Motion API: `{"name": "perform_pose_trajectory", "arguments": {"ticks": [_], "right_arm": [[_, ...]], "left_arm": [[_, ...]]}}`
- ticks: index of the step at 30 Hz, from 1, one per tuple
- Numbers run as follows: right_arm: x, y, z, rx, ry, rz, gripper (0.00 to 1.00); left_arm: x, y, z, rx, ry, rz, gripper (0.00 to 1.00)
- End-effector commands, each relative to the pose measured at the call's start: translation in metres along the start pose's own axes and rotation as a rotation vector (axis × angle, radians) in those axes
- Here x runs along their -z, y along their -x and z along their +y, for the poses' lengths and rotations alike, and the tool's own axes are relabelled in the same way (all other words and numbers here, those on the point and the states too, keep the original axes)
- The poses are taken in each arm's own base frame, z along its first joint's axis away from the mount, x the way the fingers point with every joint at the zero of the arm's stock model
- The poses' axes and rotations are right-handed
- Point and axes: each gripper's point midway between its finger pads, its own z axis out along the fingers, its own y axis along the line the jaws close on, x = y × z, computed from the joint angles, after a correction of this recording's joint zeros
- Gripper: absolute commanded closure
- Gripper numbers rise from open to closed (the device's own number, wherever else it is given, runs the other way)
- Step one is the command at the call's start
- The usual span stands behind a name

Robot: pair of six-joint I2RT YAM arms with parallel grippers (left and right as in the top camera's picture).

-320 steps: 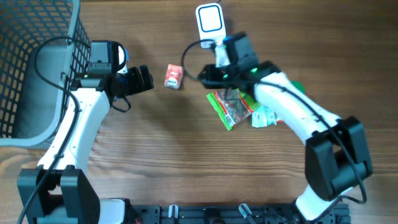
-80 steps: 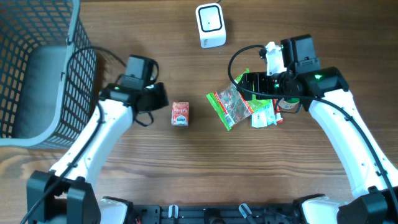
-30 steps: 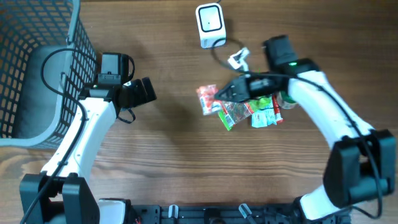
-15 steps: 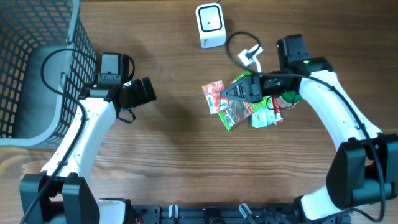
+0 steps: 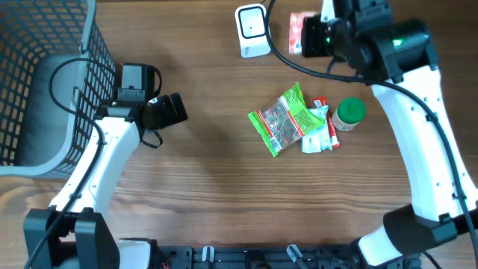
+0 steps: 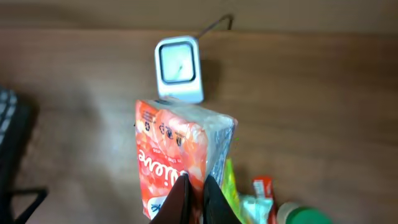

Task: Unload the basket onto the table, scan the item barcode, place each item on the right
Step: 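Lift tissue pack and hold it before white scanner, then lower tissue pack onto item pile right of centre and release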

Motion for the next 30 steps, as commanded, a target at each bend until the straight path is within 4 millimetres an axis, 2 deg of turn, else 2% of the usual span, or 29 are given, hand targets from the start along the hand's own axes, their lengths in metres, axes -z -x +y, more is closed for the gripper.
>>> {"name": "perform_pose_trajectory", "arguments": {"ticks": [1, 2, 5, 9, 11, 15, 21, 23, 24, 25, 27, 28, 29, 30], "right_arm": [[-0.041, 0.017, 0.004, 0.083, -0.134, -0.060, 0.96], [-0.054, 0.019, 0.009, 0.118, -0.153, -0.071, 0.96], [-0.118, 0.020, 0.026, 0.258, -0.271, -0.097, 0.96], [-0.195, 0.008, 0.035, 0.423, -0.409, -0.110, 0.96], [-0.224, 0.004, 0.041, 0.479, -0.423, -0.127, 0.96], [-0.259, 0.001, 0.047, 0.538, -0.431, -0.165, 0.96], [-0.279, -0.007, 0.053, 0.523, -0.393, -0.173, 0.96], [-0.270, 0.004, 0.048, 0.500, -0.435, -0.205, 0.96], [-0.253, 0.018, 0.045, 0.479, -0.464, -0.238, 0.96], [-0.221, 0.040, 0.046, 0.453, -0.458, -0.287, 0.96], [-0.168, 0.063, 0.052, 0.407, -0.399, -0.331, 0.96], [-0.136, 0.069, 0.057, 0.367, -0.328, -0.337, 0.96], [-0.100, 0.068, 0.059, 0.323, -0.242, -0.318, 0.96], [-0.076, 0.061, 0.060, 0.296, -0.173, -0.285, 0.96]], "left_arm": [[-0.001, 0.003, 0.002, -0.005, 0.011, -0.004, 0.00], [-0.001, 0.003, 0.002, -0.005, 0.011, -0.004, 0.00], [-0.001, 0.003, 0.002, -0.005, 0.011, -0.005, 0.00], [-0.001, 0.003, 0.002, -0.005, 0.011, -0.004, 0.00], [-0.001, 0.003, 0.002, -0.005, 0.011, -0.004, 0.00], [-0.001, 0.003, 0.002, -0.005, 0.011, -0.004, 0.00], [-0.001, 0.003, 0.002, -0.005, 0.011, -0.004, 0.00], [-0.001, 0.003, 0.002, -0.005, 0.011, -0.004, 0.00], [-0.001, 0.003, 0.002, -0.005, 0.011, -0.004, 0.00], [-0.001, 0.003, 0.002, -0.005, 0.011, -0.004, 0.00], [-0.001, 0.003, 0.002, -0.005, 0.011, -0.004, 0.00], [-0.001, 0.003, 0.002, -0.005, 0.011, -0.004, 0.00], [-0.001, 0.003, 0.002, -0.005, 0.011, -0.004, 0.00], [-0.001, 0.003, 0.002, -0.005, 0.011, -0.004, 0.00]]}}
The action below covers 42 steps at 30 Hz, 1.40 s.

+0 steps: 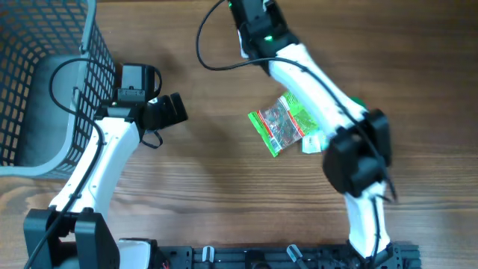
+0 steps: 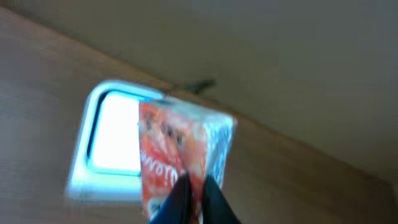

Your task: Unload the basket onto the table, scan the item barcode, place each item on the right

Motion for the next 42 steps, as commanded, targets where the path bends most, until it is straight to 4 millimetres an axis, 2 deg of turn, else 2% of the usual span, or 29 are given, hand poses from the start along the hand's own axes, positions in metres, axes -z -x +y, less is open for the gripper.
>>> {"name": "perform_pose_trajectory", "arguments": {"ticks": [1, 2, 3, 4, 6, 7, 8, 10, 12, 14, 15, 17, 18, 20, 21, 42], "right_arm": [[0.117, 0.035, -0.052, -0.219, 0.210, -0.081, 0.96], [0.137, 0.018, -0.058, -0.221, 0.276, -0.018, 0.96], [0.148, 0.001, -0.059, -0.206, 0.323, 0.042, 0.96], [0.160, -0.033, -0.060, -0.181, 0.379, 0.171, 0.96], [0.163, -0.087, -0.055, -0.202, 0.455, 0.393, 0.96], [0.160, -0.109, -0.040, -0.221, 0.529, 0.473, 0.96], [0.156, -0.122, -0.030, -0.226, 0.561, 0.515, 0.96], [0.135, -0.177, -0.004, -0.216, 0.572, 0.651, 0.96], [0.113, -0.214, 0.017, -0.247, 0.557, 0.699, 0.96], [0.096, -0.237, 0.029, -0.249, 0.545, 0.689, 0.92], [0.090, -0.242, 0.030, -0.258, 0.542, 0.682, 0.75], [0.089, -0.237, 0.024, -0.276, 0.534, 0.666, 0.41], [0.091, -0.225, 0.018, -0.292, 0.530, 0.632, 0.33], [0.101, -0.201, 0.006, -0.299, 0.531, 0.551, 0.24], [0.108, -0.192, -0.002, -0.306, 0.523, 0.513, 0.00], [0.110, -0.187, -0.004, -0.310, 0.523, 0.491, 0.00]], "left_arm": [[-0.001, 0.003, 0.002, -0.005, 0.010, -0.006, 0.00], [-0.001, 0.003, 0.002, -0.005, 0.010, -0.006, 0.00], [-0.001, 0.003, 0.002, -0.005, 0.010, -0.006, 0.00], [-0.001, 0.003, 0.002, -0.005, 0.010, -0.006, 0.00], [-0.001, 0.003, 0.002, -0.005, 0.010, -0.006, 0.00], [-0.001, 0.003, 0.002, -0.005, 0.010, -0.006, 0.00], [-0.001, 0.003, 0.002, -0.005, 0.011, -0.006, 0.00], [-0.001, 0.003, 0.002, -0.005, 0.010, -0.006, 0.00], [-0.001, 0.003, 0.002, -0.005, 0.010, -0.006, 0.00], [-0.001, 0.003, 0.002, -0.005, 0.010, -0.006, 0.00], [-0.001, 0.003, 0.002, -0.005, 0.010, -0.006, 0.00], [-0.001, 0.003, 0.002, -0.005, 0.010, -0.006, 0.00], [-0.001, 0.003, 0.002, -0.005, 0.010, -0.006, 0.00], [-0.001, 0.003, 0.002, -0.005, 0.011, -0.006, 0.00], [-0.001, 0.003, 0.002, -0.005, 0.010, -0.006, 0.00], [-0.001, 0.003, 0.002, -0.005, 0.010, -0.007, 0.00]]}}
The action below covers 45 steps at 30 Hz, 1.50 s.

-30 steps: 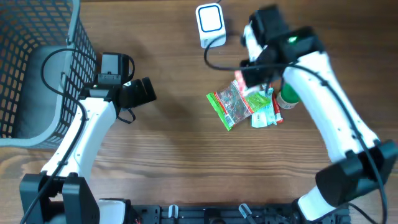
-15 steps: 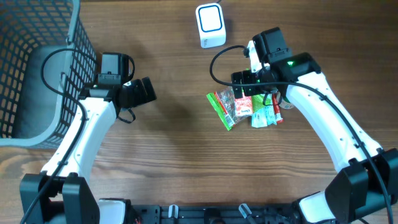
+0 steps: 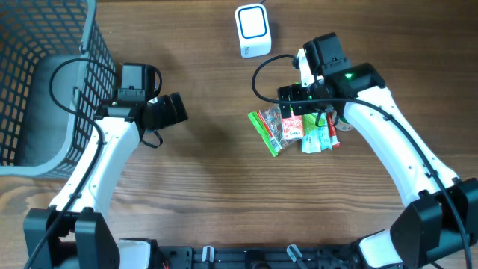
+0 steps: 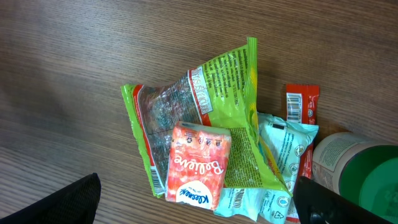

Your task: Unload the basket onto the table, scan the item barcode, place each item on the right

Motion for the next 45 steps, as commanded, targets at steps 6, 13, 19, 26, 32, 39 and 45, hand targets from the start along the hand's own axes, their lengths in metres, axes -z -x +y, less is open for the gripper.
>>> {"name": "perform_pose_trajectory", "arguments": {"ticks": [6, 13, 19, 26, 32, 39, 45], "right_arm": [[0.083, 0.022, 0.008, 0.013, 0.037, -0.244, 0.00], [0.310, -0.028, 0.003, 0.023, 0.046, -0.901, 0.00], [0.348, -0.152, -0.032, -0.061, -0.041, -1.229, 0.00], [0.325, -0.114, -0.029, 0.077, -0.078, -1.674, 0.00], [0.216, -0.094, -0.033, 0.168, -0.057, -1.641, 0.00], [0.100, -0.106, -0.048, 0.082, -0.026, -1.266, 0.00], [0.088, -0.110, -0.050, 0.080, -0.035, -1.215, 0.00]], "left_arm": [[-0.001, 0.003, 0.002, -0.006, 0.010, -0.005, 0.00], [-0.001, 0.003, 0.002, -0.006, 0.010, -0.005, 0.00], [-0.001, 0.003, 0.002, -0.006, 0.010, -0.005, 0.00], [-0.001, 0.003, 0.002, -0.006, 0.010, -0.005, 0.00], [-0.001, 0.003, 0.002, -0.006, 0.010, -0.005, 0.00], [-0.001, 0.003, 0.002, -0.005, 0.010, -0.005, 0.00], [-0.001, 0.003, 0.002, -0.006, 0.010, -0.005, 0.00]]}}
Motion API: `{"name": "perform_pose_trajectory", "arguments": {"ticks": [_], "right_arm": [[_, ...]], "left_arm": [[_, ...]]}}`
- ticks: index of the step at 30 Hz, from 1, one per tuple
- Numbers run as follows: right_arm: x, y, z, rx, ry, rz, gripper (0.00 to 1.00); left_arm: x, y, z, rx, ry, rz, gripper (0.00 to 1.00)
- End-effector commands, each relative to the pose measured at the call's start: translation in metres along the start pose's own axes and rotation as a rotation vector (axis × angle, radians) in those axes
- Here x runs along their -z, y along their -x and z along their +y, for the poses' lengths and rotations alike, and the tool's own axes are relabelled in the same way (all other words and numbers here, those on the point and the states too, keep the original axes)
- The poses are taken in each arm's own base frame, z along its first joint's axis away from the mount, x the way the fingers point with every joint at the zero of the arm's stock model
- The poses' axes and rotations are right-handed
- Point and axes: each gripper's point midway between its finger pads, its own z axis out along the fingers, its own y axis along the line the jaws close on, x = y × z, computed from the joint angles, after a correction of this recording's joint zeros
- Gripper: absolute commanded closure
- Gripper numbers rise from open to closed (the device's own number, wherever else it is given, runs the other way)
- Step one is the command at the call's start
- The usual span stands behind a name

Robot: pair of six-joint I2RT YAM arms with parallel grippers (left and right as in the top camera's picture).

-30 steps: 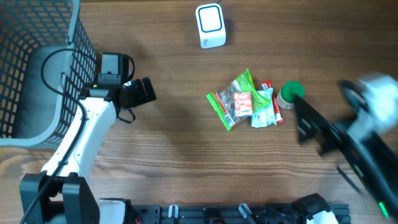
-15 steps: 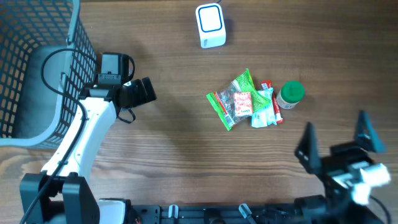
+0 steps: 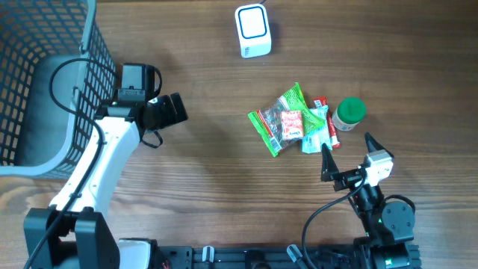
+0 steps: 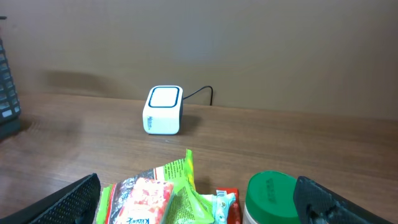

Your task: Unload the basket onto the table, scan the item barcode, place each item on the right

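The orange tissue pack (image 3: 292, 125) lies on top of the green snack bag (image 3: 280, 119) in the pile at table centre; it shows too in the right wrist view (image 4: 146, 198). The white barcode scanner (image 3: 252, 31) stands at the far edge, also seen from the wrist (image 4: 164, 110). My right gripper (image 3: 347, 155) is open and empty, drawn back to the near edge, its fingers (image 4: 74, 198) wide apart and facing the pile. My left gripper (image 3: 173, 109) hangs idle at the left; its jaws are not clear.
A green-lidded jar (image 3: 348, 113) stands right of the pile, with a teal packet (image 3: 315, 137) and a red packet (image 3: 333, 133) beside it. A grey mesh basket (image 3: 45, 82) fills the far left corner. The scanner's cable (image 4: 202, 93) runs off behind it.
My right arm has pulled back from just over the pile to the near edge of the table, gripper still open. The tissue pack stays on the green bag. The left arm is unmoved.
My right gripper first held the orange tissue pack near the scanner, then right in front of the scanner's window. Later the pack lay on the green bag with the gripper open above it. Now the arm is withdrawn to the near edge.
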Motion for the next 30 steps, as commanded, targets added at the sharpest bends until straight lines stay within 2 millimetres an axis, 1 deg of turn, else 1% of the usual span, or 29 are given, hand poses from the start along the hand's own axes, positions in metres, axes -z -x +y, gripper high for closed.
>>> {"name": "perform_pose_trajectory", "arguments": {"ticks": [1, 12, 13, 14, 15, 17, 20, 21, 22, 24, 25, 26, 30], "right_arm": [[0.001, 0.002, 0.001, -0.004, 0.009, -0.011, 0.00], [0.000, 0.002, 0.001, -0.003, 0.009, -0.011, 0.00], [0.000, 0.002, 0.001, -0.004, 0.009, -0.011, 0.00], [0.001, 0.002, 0.001, -0.003, 0.009, -0.011, 0.00], [0.001, 0.002, 0.001, -0.004, 0.009, -0.011, 0.00], [0.000, 0.002, 0.001, -0.003, 0.009, -0.011, 0.00], [0.001, 0.002, 0.001, -0.004, 0.009, -0.011, 0.00], [0.000, 0.002, 0.001, -0.004, 0.009, -0.011, 0.00], [0.000, 0.002, 0.001, -0.004, 0.009, -0.011, 0.00], [0.000, 0.002, 0.001, -0.004, 0.009, -0.011, 0.00], [0.000, 0.002, 0.001, -0.003, 0.009, -0.011, 0.00], [0.000, 0.002, 0.001, -0.003, 0.009, -0.011, 0.01], [0.001, 0.002, 0.001, -0.004, 0.009, -0.011, 0.00]], "left_arm": [[-0.001, 0.003, 0.002, -0.006, 0.010, -0.006, 0.00], [0.000, 0.004, 0.004, -0.001, 0.011, -0.009, 0.00], [0.002, 0.005, 0.003, -0.001, 0.008, -0.014, 0.00], [0.011, 0.008, 0.000, -0.005, -0.005, -0.041, 0.00], [0.023, 0.013, -0.003, -0.007, -0.023, -0.079, 0.00], [0.069, 0.026, -0.009, -0.006, -0.083, -0.214, 0.00], [0.151, 0.035, -0.013, -0.004, -0.184, -0.443, 0.00], [0.178, 0.033, -0.012, -0.003, -0.217, -0.518, 0.00], [0.219, 0.027, -0.009, -0.002, -0.268, -0.633, 0.00], [0.263, 0.016, -0.004, -0.001, -0.324, -0.759, 0.00], [0.281, 0.008, 0.000, 0.000, -0.347, -0.813, 0.00], [0.299, -0.006, 0.006, 0.001, -0.368, -0.861, 0.00], [0.319, -0.058, 0.033, 0.015, -0.368, -0.910, 0.00]]}}
